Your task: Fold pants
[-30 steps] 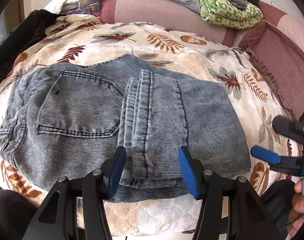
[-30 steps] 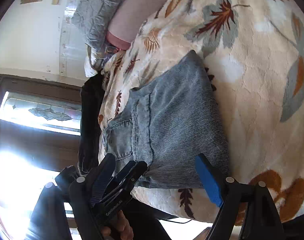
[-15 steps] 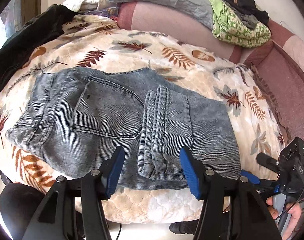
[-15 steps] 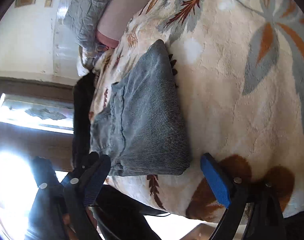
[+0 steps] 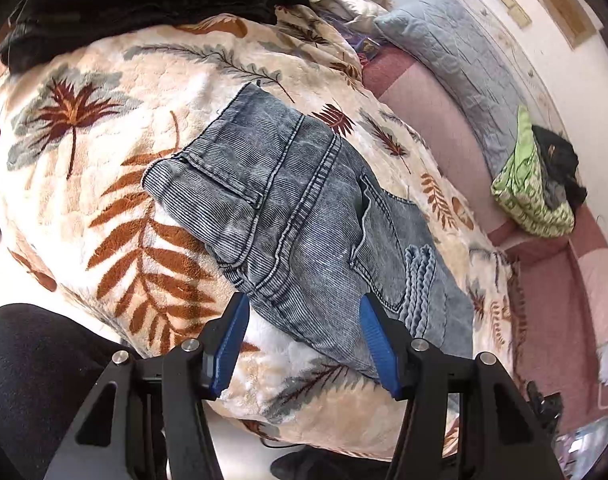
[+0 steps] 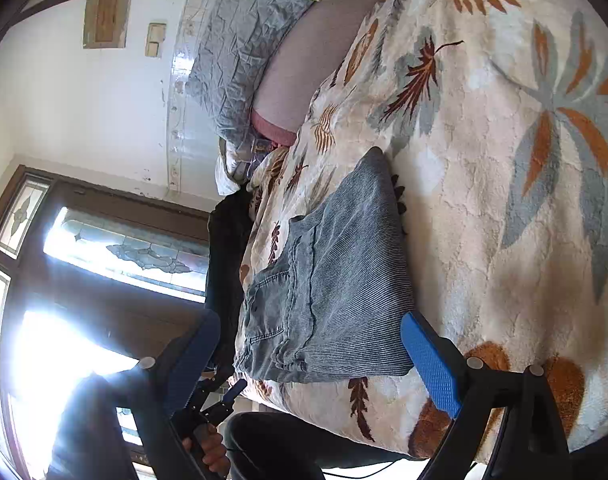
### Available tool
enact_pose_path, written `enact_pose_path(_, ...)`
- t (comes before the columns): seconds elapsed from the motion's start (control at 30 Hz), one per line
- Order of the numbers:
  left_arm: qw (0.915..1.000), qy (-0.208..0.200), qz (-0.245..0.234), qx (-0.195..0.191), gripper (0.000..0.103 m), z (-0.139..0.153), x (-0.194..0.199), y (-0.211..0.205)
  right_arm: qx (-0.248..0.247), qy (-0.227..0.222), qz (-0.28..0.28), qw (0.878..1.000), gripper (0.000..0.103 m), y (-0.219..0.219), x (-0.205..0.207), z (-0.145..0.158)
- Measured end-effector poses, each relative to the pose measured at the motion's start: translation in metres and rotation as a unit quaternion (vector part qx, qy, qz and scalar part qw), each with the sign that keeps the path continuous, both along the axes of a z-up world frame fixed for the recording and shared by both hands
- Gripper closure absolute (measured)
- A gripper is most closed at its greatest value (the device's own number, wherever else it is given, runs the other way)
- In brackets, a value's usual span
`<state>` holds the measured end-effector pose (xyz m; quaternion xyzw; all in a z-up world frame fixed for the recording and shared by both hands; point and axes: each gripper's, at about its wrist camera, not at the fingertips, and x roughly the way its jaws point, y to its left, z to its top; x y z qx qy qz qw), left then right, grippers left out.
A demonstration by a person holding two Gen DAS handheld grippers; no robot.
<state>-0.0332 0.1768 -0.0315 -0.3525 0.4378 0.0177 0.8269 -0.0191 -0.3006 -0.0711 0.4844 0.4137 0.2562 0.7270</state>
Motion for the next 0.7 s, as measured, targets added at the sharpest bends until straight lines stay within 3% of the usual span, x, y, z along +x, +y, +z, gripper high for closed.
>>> enact_pose_path(0.07,0.9997,-0.011,0.01,-0.022,0.045,-0.003,0.0,0.009,-0.01,-0.005,0.014,1.0,0.009,0.008,0.001,0.003)
enact_pose_path(0.13,0.9996,-0.014,0.017,-0.019,0.045,-0.006,0.001,0.014,-0.01,-0.003,0.027,1.0,0.009,0.015,0.001,0.005)
enact_pose_path(0.23,0.9984,-0.003,0.021,0.052,0.045,-0.004,0.003,0.01,-0.018,-0.006,0.051,0.998,0.009,0.035,0.002,0.01)
enact_pose_path(0.33,0.9875,-0.015,0.016,0.156,0.045,0.004,0.004,-0.005,-0.042,-0.001,0.075,0.996,0.009,0.062,0.005,0.016)
enact_pose_path(0.4,0.9809,-0.028,0.009,0.192,0.045,0.006,0.004,-0.011,-0.075,-0.001,0.09,0.993,0.009,0.083,0.011,0.024)
enact_pose_path(0.53,0.9768,-0.037,-0.002,0.211,0.045,0.002,0.004,-0.011,-0.15,-0.018,0.121,0.981,0.009,0.129,0.03,0.05)
enact_pose_path(0.7,0.9817,-0.032,0.009,0.187,0.044,-0.005,0.007,0.001,-0.184,-0.022,0.158,0.97,0.009,0.189,0.063,0.065)
